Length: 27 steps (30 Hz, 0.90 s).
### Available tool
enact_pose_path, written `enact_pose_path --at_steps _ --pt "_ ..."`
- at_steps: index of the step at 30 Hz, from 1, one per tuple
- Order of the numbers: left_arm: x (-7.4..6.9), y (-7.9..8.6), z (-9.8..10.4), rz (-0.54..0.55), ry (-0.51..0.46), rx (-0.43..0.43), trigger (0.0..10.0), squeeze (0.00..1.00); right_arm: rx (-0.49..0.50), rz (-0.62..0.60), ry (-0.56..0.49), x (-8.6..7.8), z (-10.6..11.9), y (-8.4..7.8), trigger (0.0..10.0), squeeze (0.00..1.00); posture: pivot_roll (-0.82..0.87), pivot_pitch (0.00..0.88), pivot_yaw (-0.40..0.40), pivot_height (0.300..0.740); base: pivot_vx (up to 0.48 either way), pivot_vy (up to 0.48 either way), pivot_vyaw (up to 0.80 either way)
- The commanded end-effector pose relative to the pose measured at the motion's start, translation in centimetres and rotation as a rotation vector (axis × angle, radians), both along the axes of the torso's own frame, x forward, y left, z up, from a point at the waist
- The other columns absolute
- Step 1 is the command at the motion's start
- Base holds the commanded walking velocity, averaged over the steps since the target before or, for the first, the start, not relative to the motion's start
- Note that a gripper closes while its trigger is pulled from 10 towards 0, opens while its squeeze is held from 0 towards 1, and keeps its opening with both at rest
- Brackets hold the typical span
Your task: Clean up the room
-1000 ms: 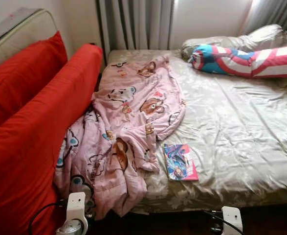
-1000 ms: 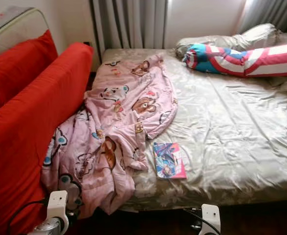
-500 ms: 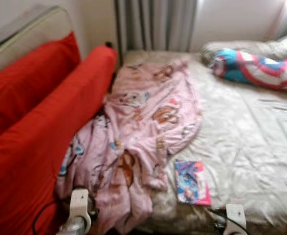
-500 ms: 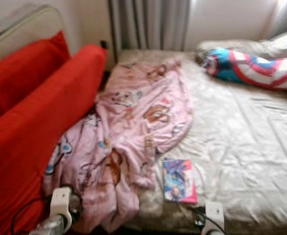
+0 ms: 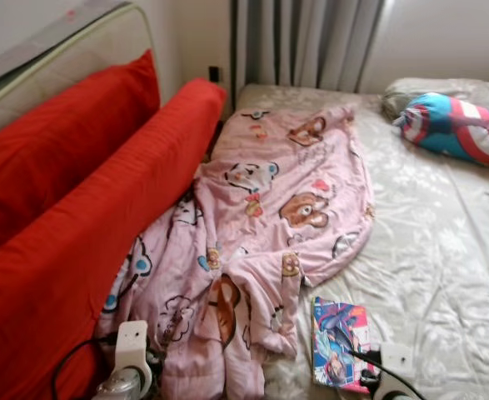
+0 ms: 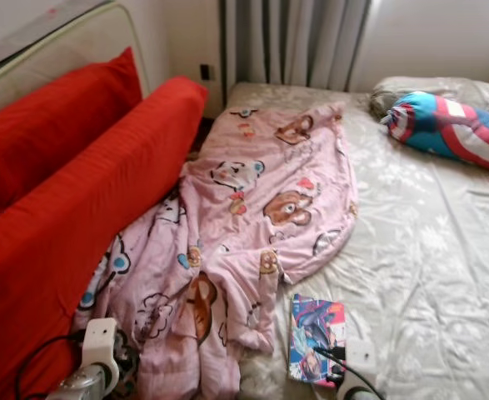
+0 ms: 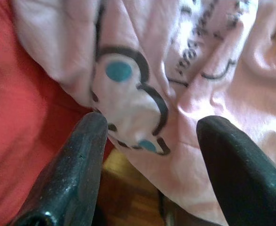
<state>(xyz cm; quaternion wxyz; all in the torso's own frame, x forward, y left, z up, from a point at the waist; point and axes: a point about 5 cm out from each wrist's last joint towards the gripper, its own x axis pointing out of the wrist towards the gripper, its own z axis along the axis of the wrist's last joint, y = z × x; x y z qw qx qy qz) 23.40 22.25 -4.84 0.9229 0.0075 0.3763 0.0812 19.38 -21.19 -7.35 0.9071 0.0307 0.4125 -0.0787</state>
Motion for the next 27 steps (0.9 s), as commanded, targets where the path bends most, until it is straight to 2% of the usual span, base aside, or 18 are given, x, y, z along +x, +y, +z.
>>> enact_pose_path --at_steps 1,3,5,8,13,14,16,17,18,20,27 --pt "-0.3 -0.3 -0.3 -0.034 0.004 0.010 10.0 0.00 -0.008 -0.036 0.003 -0.8 -0.2 -0.7 10.0 0.00 -0.07 0.071 -0.026 0.740 0.000 0.000 0.00" --pt "-0.3 -0.3 -0.2 -0.035 0.000 0.011 10.0 0.00 -0.007 -0.037 -0.001 -0.8 -0.2 -0.7 10.0 0.00 -0.07 0.071 -0.026 0.740 0.000 0.000 0.00" --pt "0.0 -0.4 0.0 -0.039 -0.043 0.014 10.0 0.00 -0.019 -0.030 -0.056 -0.4 0.2 -0.8 10.0 0.00 -0.06 0.070 -0.023 0.740 0.000 0.000 0.00" --pt "0.3 -0.5 0.5 -0.052 -0.109 0.008 10.0 0.00 -0.057 0.043 -0.119 0.2 0.7 -0.7 10.0 0.00 -0.06 0.068 -0.023 0.740 0.000 0.000 0.00" --pt "0.8 -0.7 1.0 -0.091 -0.180 -0.009 10.0 0.00 -0.044 0.043 -0.195 0.6 1.2 -0.6 10.0 0.00 -0.06 0.061 -0.019 0.740 0.000 0.000 0.00" --pt "3.2 -0.9 3.1 -0.123 -0.289 0.016 10.0 0.00 -0.044 0.038 -0.210 0.6 1.3 -0.6 10.0 0.00 -0.07 0.057 -0.014 0.740 0.000 0.000 0.00" --pt "6.4 -1.3 6.6 -0.156 -0.471 0.031 10.0 0.00 -0.045 0.030 -0.247 0.7 1.5 -0.6 10.0 0.00 -0.07 0.052 -0.013 0.740 0.000 0.000 0.00" --pt "6.8 -1.4 7.3 -0.158 -0.519 0.018 10.0 0.00 -0.079 0.064 -0.396 4.5 4.2 -0.1 10.0 0.00 -0.07 0.050 -0.013 0.740 0.000 0.000 0.00" --pt "7.2 -1.5 7.8 -0.162 -0.553 0.012 10.0 0.00 -0.102 0.087 -0.506 7.2 6.4 0.5 10.0 0.00 -0.07 0.050 -0.013 0.740 0.000 0.000 0.00" --pt "7.8 -1.9 9.1 -0.185 -0.643 0.006 10.0 0.00 -0.062 0.093 -0.713 10.4 10.1 1.6 10.0 0.00 -0.07 0.045 -0.015 0.740 0.000 0.000 0.00" --pt "7.8 -2.5 10.0 -0.235 -0.726 0.002 10.0 0.00 -0.084 0.107 -0.825 11.5 12.0 2.1 10.0 0.00 -0.06 0.034 -0.019 0.740 0.000 0.000 0.00"
